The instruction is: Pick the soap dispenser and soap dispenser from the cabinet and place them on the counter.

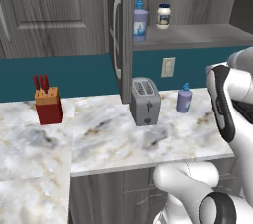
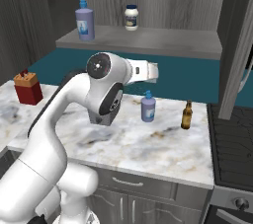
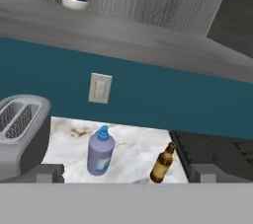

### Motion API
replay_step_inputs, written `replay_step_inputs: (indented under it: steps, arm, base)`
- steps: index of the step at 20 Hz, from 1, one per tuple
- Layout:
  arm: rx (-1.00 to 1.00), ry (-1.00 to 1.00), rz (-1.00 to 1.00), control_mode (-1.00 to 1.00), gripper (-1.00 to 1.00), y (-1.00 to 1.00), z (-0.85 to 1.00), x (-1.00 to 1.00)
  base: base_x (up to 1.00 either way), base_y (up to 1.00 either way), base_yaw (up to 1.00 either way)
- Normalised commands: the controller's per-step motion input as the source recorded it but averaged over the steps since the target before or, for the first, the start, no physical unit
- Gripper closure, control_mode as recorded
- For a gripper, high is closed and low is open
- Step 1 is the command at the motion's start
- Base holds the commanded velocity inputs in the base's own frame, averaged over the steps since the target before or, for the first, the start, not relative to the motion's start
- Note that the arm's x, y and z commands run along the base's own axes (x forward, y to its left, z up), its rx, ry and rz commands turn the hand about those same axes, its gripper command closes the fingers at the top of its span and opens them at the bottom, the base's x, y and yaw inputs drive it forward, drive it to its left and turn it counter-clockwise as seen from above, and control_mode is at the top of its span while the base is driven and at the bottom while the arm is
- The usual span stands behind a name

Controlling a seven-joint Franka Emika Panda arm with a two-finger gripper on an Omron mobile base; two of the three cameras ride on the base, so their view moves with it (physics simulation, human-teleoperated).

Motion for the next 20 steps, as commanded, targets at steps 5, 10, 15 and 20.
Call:
replay_step_inputs:
  steps: [5,10,15,20]
  arm:
    - [0.14,0.01,-0.01,-1.00,-1.00,0.05,0.10,-0.30]
    - [0.09,0.01,0.04,-1.00,-1.00,0.22,0.14,-0.32]
    - [0.00,0.06,0.07,-1.00,-1.00,0.41,0.21,-0.20]
    - [-0.03,0.07,0.12,-1.00,-1.00,0.41,0.10,-0.18]
  base:
    - [0.00,0.00,0.00]
    - [0.00,0.00,0.00]
    - [0.00,0.00,0.00]
    - [0.00,0.00,0.00]
